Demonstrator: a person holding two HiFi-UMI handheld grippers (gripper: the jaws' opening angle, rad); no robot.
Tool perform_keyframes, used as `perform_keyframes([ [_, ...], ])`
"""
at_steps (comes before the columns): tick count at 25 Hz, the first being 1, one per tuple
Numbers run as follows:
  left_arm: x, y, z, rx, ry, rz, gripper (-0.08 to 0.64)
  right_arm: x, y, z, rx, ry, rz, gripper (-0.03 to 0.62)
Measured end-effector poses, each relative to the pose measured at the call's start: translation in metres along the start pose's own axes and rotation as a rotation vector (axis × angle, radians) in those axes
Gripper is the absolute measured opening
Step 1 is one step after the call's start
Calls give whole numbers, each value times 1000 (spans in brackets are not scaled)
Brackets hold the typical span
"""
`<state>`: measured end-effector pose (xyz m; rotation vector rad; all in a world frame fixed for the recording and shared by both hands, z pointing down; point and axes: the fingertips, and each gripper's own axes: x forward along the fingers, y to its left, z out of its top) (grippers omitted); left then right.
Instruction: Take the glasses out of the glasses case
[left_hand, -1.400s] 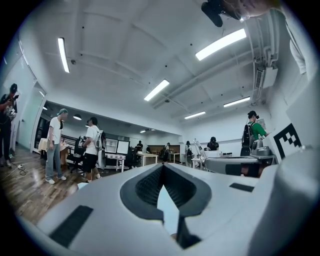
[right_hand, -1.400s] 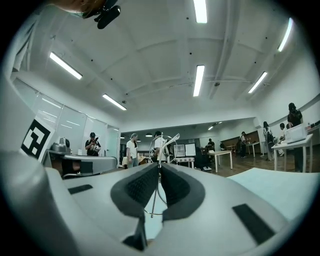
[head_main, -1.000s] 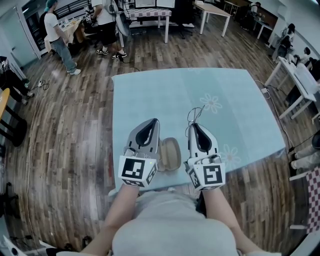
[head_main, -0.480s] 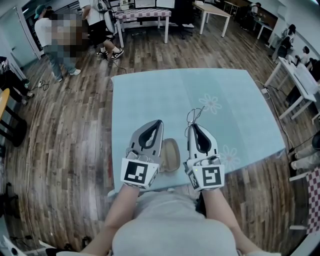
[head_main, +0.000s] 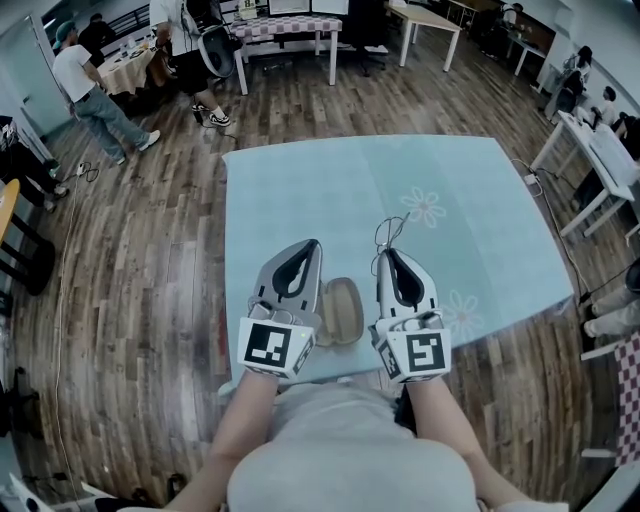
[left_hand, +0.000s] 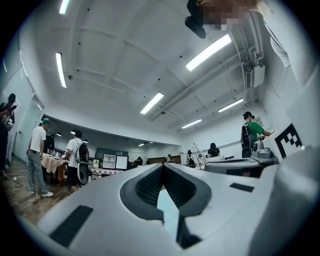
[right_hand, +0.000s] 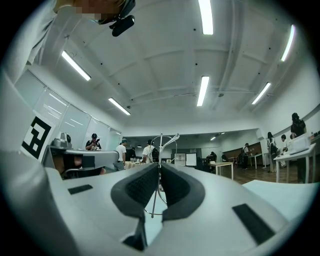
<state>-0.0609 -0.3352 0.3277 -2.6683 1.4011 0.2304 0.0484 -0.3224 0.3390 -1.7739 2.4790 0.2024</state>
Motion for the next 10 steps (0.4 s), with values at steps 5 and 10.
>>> perform_keyframes([
  [5,3,0,0,-3,5,-8,6,5,1,-2,15,9,3,25],
  [10,4,1,-2,-4,9,-9,6,8,4,-3,3,17,17,25],
])
